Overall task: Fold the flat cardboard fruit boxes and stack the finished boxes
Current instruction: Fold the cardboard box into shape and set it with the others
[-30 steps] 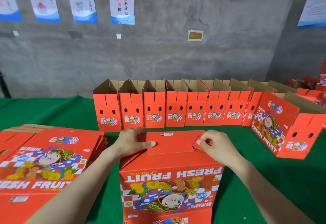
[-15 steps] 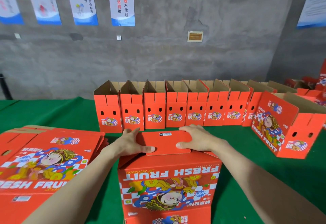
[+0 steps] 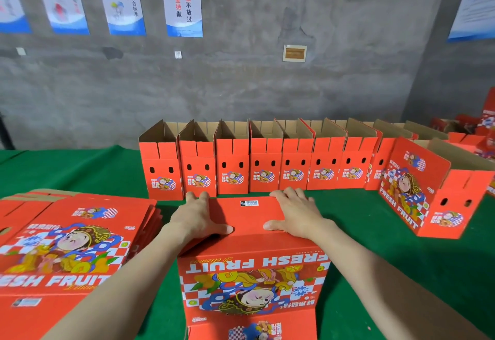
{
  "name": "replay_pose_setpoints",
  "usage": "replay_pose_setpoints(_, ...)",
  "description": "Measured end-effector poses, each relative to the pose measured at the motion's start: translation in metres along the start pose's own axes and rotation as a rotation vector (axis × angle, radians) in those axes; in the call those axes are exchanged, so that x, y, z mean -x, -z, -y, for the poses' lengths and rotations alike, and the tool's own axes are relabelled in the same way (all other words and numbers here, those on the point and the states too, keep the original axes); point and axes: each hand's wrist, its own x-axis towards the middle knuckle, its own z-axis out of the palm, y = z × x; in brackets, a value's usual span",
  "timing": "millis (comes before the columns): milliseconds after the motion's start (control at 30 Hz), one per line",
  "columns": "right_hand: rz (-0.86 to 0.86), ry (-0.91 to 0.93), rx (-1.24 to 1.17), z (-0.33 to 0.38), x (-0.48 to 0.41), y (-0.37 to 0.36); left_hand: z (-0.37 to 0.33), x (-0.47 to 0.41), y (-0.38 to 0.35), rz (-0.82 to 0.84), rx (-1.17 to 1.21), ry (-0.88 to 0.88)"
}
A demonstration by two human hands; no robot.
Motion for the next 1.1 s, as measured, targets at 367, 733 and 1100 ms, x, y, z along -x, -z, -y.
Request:
replay_pose_setpoints(367, -0.197, -0.267, -0.897, -0.038, 0.002, 0.019, 0.02, 0.002, 0.005, -0.012, 0.31, -0.029)
replay_pose_setpoints(733, 0.402, -0.416, -0.999, -0.042, 0.05, -0.008, 0.038, -0.001, 0.013, -0.163, 0.474, -0.008)
replay_pose_setpoints(1100, 0.312, -0.417, -1.105, -0.055, 0.034, 0.006, 0.041, -0.001, 0.014, -0.551, 0.721, -0.013)
